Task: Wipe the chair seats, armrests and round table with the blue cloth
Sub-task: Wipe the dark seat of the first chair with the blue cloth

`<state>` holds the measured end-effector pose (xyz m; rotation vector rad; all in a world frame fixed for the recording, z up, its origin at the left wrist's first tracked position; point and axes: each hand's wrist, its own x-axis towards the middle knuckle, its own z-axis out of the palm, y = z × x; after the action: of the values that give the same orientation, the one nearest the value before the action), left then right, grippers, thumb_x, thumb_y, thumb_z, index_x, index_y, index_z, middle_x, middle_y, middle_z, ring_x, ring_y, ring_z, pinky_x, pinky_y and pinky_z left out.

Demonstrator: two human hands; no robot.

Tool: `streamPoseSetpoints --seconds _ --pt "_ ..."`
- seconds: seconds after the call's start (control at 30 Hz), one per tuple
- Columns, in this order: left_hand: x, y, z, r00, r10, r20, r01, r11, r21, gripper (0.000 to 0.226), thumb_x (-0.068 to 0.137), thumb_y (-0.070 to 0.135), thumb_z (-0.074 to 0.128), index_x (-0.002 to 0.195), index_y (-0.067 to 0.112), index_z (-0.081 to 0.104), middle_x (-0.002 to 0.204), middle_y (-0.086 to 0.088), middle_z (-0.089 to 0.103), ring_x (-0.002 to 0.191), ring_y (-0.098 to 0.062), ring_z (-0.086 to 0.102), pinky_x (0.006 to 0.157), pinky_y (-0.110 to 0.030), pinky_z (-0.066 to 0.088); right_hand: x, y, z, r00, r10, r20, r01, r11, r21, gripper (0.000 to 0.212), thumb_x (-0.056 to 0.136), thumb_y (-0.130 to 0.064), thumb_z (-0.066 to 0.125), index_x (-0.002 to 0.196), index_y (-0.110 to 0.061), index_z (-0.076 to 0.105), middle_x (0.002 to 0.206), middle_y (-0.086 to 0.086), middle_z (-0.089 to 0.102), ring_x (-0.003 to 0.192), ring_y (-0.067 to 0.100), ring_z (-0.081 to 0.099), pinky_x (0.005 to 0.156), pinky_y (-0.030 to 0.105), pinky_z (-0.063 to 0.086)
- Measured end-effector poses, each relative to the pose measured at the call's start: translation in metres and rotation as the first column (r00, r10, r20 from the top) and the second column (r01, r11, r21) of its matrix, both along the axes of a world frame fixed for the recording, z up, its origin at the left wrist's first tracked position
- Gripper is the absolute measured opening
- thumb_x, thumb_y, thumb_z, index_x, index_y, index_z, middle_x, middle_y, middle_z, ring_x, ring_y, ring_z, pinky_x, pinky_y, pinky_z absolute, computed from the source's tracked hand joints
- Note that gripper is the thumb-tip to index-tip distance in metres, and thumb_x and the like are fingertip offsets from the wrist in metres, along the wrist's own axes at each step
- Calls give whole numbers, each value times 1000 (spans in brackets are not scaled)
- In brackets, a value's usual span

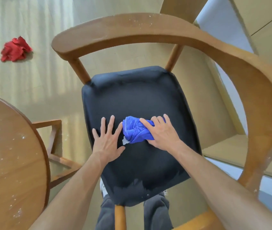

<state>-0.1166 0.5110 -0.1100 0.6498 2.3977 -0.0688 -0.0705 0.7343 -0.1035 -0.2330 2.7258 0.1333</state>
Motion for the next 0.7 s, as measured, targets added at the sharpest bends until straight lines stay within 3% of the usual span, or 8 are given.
streamPoseSetpoints --seconds 0.1,0.17,0.3,0.43,0.53,0.63,0.7 --pt "0 -6 -8 999 -31 14 31 999 21 104 79 62 61 152 33 -8 156 -4 -29 143 -37 -24 111 -63 18 4 3 4 999 -32 43 34 998 -46 73 85 -46 55 149 -23 30 99 8 51 80 26 49 81 37 42" --pt "0 -7 -14 999 -42 6 42 998 36 106 78 63 62 152 33 -8 155 -5 -30 142 -38 -25 111 -64 18 5 5 3 999 -32 11 33 999 -24 72 81 -46 58 145 -20 38 93 7 52 73 25 49 79 36 42" --pt "0 -9 -24 999 -45 -10 45 997 57 107 76 63 64 152 34 -7 155 -5 -30 141 -38 -26 110 -65 19 3 -7 -2 979 -174 107 180 982 -51 69 82 -42 59 142 -22 33 116 7 44 92 26 46 76 37 41" --pt "1 -11 -27 1000 -26 -4 26 995 92 105 77 58 65 152 35 -4 156 -3 -28 142 -36 -26 110 -65 17 36 -41 2 962 -244 124 250 968 -34 65 77 -33 62 137 -21 38 109 8 45 84 26 43 59 34 38" --pt "1 -12 -27 1000 -16 -13 17 994 112 98 81 53 62 153 35 -2 157 -3 -27 142 -36 -25 111 -66 16 86 -66 9 994 45 98 -36 994 -99 65 62 -33 75 122 -22 55 95 8 55 71 25 49 52 30 39" --pt "0 -11 -26 1000 -15 -3 15 995 97 105 77 61 66 152 36 -3 156 -2 -28 142 -35 -25 111 -65 15 124 -67 9 908 406 101 -385 906 -176 62 57 -16 71 114 -27 50 90 5 53 66 23 42 52 30 39" --pt "0 -12 -26 1000 -12 -7 12 995 99 105 77 62 66 152 37 -3 156 -1 -28 142 -35 -26 111 -65 15 122 -55 10 849 521 87 -498 844 -200 61 58 -11 69 112 -31 50 89 5 52 67 22 42 53 30 38"
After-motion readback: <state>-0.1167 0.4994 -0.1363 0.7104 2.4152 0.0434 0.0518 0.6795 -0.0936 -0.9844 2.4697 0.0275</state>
